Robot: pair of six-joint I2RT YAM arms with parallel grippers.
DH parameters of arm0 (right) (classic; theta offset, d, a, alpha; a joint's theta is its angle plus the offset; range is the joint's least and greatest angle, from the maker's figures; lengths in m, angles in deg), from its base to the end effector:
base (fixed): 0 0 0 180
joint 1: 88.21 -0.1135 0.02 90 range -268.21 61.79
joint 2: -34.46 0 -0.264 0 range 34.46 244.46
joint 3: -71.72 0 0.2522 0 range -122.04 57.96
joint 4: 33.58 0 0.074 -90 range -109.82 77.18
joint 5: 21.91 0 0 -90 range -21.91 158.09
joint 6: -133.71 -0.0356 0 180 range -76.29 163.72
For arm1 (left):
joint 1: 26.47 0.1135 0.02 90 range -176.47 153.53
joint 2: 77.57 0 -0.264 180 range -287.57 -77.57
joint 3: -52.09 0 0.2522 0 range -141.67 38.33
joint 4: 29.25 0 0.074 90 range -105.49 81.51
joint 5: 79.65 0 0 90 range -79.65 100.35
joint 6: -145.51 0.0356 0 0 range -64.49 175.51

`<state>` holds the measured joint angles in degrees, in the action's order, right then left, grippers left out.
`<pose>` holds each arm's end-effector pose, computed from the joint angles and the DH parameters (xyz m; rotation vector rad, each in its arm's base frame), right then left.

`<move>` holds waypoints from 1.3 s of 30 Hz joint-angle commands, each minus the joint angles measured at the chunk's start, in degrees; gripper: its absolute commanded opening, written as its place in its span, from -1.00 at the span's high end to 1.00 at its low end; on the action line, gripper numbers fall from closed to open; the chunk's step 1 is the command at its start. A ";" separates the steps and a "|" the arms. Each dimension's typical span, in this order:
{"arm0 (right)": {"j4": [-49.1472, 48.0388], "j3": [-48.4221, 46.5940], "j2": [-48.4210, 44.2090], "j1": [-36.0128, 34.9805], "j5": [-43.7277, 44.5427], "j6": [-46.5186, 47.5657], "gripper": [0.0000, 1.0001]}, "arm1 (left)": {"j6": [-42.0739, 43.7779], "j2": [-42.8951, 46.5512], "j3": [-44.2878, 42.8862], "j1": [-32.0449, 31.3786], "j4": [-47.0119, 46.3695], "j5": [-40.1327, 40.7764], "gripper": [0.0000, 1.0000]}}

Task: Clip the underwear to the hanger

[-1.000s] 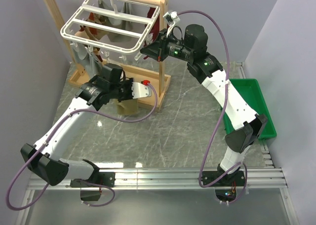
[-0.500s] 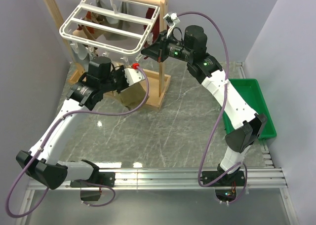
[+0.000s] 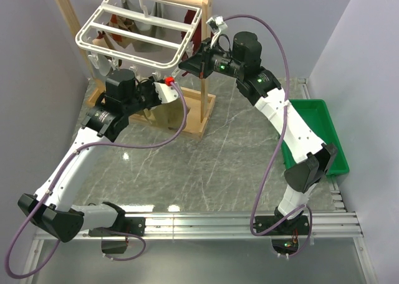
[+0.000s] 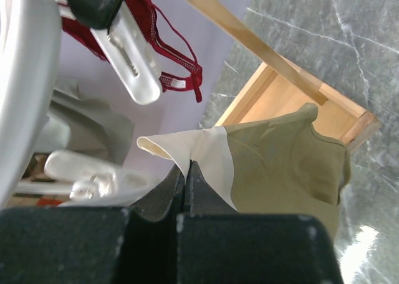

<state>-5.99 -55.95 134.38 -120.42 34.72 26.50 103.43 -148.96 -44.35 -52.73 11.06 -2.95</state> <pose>0.3216 0.2257 0.4913 -0.6915 1.5366 1.1159 0.2377 -0.1264 0.4419 1.2288 1.3562 0.0528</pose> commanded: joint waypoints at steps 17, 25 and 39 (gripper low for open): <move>0.59 -2.20 0.19 0.13 -0.39 1.22 1.00 | 3.14 -3.49 -3.90 0.16 -2.73 -7.35 0.99; 1.56 -2.63 0.45 -0.40 0.67 2.88 1.00 | 2.97 -4.01 -5.22 0.16 -2.90 -8.06 0.99; 2.78 -3.87 1.24 -0.84 2.25 3.15 1.00 | 3.67 -4.01 -5.13 -0.02 -3.52 -8.93 1.00</move>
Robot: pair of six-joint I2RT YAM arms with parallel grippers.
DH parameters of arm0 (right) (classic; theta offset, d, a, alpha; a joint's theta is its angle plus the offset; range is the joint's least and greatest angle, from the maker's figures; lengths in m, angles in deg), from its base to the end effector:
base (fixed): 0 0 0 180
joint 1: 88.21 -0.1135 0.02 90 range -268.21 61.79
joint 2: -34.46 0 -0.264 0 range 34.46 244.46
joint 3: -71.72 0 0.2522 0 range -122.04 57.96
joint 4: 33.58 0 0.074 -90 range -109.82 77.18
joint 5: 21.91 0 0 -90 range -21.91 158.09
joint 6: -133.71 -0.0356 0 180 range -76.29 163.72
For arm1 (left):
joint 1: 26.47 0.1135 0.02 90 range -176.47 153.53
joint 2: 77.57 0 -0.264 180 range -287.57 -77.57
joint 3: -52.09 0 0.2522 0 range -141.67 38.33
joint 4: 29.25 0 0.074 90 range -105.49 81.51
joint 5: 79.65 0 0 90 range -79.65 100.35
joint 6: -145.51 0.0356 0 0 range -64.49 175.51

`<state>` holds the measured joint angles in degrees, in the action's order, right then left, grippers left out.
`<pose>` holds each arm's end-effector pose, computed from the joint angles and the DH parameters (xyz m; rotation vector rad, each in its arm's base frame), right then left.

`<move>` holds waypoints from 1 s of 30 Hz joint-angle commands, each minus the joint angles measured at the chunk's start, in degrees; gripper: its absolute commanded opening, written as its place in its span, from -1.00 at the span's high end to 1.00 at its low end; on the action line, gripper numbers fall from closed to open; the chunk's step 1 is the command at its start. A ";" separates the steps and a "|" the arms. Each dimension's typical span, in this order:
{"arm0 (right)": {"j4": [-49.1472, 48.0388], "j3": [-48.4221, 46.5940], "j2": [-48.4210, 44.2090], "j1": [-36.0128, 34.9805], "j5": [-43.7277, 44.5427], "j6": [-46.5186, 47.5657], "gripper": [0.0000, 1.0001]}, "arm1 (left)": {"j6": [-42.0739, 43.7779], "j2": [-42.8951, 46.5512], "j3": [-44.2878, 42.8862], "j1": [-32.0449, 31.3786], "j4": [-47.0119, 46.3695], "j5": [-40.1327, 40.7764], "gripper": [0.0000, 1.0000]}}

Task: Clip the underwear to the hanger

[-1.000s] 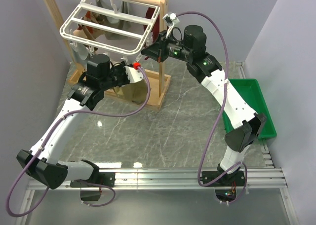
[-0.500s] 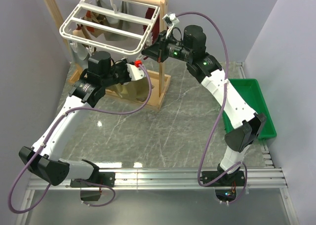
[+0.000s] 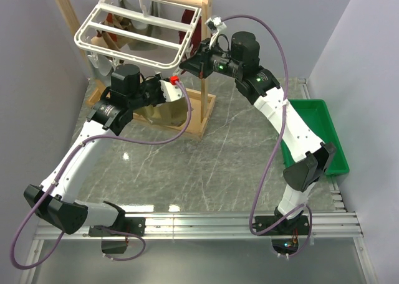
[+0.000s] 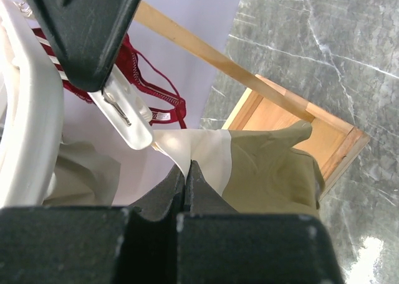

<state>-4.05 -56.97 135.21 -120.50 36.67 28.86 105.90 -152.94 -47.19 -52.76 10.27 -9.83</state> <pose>0.3252 0.2274 0.4881 -0.6930 1.5550 1.0620 0.2522 -0.1383 0.4423 1.3144 1.2679 -0.0282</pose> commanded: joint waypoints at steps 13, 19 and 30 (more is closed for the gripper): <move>3.13 -3.63 0.85 -1.02 1.10 2.72 1.00 | 1.73 0.84 -0.88 -0.17 -4.57 -0.29 0.99; 3.74 -4.07 0.94 -1.37 2.24 3.86 1.00 | 2.43 1.19 -0.27 -0.26 -5.80 -0.73 0.99; 1.90 -4.16 0.59 -1.37 1.80 1.41 1.00 | 5.77 1.02 0.96 -0.88 -5.63 -0.38 0.99</move>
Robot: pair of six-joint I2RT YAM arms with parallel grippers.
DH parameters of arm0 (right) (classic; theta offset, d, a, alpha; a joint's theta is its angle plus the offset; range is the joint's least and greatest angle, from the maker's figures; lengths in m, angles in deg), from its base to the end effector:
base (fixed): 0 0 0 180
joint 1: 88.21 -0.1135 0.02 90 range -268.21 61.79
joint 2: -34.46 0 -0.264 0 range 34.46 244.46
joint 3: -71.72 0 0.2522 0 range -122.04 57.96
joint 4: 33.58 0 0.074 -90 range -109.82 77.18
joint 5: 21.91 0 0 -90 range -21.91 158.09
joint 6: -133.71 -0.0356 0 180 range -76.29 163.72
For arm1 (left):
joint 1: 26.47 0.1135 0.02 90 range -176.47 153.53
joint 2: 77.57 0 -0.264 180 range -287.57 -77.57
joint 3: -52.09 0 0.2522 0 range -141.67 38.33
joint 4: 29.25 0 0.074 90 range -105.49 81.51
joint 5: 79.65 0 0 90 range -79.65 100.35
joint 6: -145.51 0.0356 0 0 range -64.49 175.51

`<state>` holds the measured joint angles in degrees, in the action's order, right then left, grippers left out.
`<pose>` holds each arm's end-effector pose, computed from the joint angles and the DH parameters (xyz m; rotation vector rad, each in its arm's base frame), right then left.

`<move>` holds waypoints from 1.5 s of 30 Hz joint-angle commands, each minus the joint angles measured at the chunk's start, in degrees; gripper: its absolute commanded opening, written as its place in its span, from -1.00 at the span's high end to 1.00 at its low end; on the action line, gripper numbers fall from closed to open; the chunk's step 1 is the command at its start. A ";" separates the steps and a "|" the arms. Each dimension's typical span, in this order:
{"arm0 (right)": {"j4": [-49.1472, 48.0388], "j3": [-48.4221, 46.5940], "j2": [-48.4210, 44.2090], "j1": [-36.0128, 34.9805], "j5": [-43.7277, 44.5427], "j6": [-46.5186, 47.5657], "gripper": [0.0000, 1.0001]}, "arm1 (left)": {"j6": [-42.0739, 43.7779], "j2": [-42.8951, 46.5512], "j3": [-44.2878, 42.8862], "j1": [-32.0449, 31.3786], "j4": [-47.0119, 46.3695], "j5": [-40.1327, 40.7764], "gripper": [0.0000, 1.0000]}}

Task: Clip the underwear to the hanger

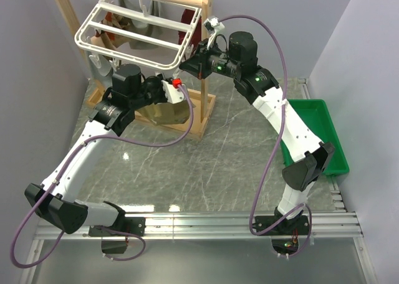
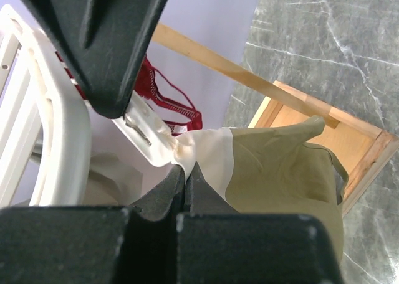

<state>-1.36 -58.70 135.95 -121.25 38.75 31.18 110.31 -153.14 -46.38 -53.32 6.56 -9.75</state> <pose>0.3243 0.2317 0.4882 -0.7041 1.5711 1.0145 0.2543 -0.1425 0.4433 1.3423 1.1725 0.0360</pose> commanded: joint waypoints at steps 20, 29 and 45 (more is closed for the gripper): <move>3.51 -4.98 1.08 -0.89 2.71 -0.12 1.00 | -0.31 0.78 0.95 -1.19 -6.13 2.43 0.99; 3.34 -5.15 0.99 -0.98 3.24 -1.00 1.00 | -0.66 0.34 0.51 -1.19 -6.31 2.96 0.99; 5.27 -5.68 1.34 -0.98 4.81 -3.20 1.00 | -1.28 -0.89 0.07 -1.36 -6.57 3.75 0.99</move>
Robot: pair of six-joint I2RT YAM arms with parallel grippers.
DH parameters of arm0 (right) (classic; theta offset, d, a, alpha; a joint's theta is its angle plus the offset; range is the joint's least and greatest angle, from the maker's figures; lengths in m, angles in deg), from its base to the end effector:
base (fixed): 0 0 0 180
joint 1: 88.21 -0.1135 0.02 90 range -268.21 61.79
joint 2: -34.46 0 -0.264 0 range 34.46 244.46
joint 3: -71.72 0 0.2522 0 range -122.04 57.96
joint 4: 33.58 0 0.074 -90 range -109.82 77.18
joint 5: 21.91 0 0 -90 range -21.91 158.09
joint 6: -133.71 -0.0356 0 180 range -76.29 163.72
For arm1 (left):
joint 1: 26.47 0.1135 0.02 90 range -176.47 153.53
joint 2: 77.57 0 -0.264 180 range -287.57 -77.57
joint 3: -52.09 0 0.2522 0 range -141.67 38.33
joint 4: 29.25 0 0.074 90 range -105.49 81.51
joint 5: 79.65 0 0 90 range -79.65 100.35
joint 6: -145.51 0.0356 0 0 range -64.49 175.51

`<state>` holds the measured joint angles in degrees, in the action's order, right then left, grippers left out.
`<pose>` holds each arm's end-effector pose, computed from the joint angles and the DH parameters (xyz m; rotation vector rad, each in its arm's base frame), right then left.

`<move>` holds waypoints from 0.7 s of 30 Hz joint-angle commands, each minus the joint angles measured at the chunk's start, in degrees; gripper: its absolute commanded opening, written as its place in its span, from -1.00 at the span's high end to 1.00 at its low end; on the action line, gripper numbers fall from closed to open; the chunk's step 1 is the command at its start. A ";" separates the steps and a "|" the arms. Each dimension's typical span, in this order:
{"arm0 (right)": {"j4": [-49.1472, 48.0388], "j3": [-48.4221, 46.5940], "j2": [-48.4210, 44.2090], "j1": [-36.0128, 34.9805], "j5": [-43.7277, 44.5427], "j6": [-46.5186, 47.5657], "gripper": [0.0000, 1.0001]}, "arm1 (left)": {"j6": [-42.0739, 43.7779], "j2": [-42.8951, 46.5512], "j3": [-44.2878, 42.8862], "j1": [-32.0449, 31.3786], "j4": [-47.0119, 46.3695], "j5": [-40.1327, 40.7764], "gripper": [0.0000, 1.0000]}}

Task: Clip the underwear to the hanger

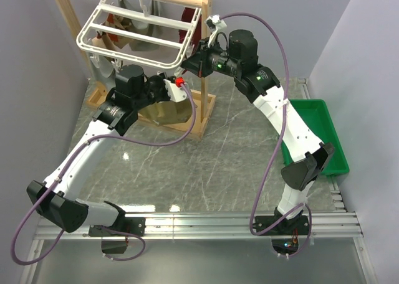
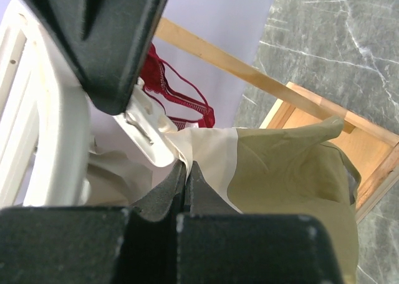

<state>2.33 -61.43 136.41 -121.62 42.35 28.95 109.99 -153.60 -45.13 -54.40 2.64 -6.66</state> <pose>0.3221 0.2310 0.4937 -0.6312 1.6267 0.9979 0.2580 -0.1486 0.4408 1.3059 1.1648 0.0777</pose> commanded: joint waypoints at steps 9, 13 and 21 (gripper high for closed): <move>2.90 -3.30 0.88 -1.13 4.20 -1.58 1.00 | -1.83 -0.96 -1.53 -0.64 -2.92 2.07 0.99; 2.90 -3.21 0.97 -1.13 4.12 -1.58 1.00 | -2.09 -0.53 -1.00 -0.64 -3.54 2.34 0.99; 2.28 -2.51 0.62 -1.13 3.41 -1.93 1.00 | -2.71 -0.96 -1.27 -0.55 -3.80 2.25 0.99</move>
<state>4.17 -62.17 136.94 -122.21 46.05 27.62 108.30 -155.06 -45.13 -54.70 1.62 -4.72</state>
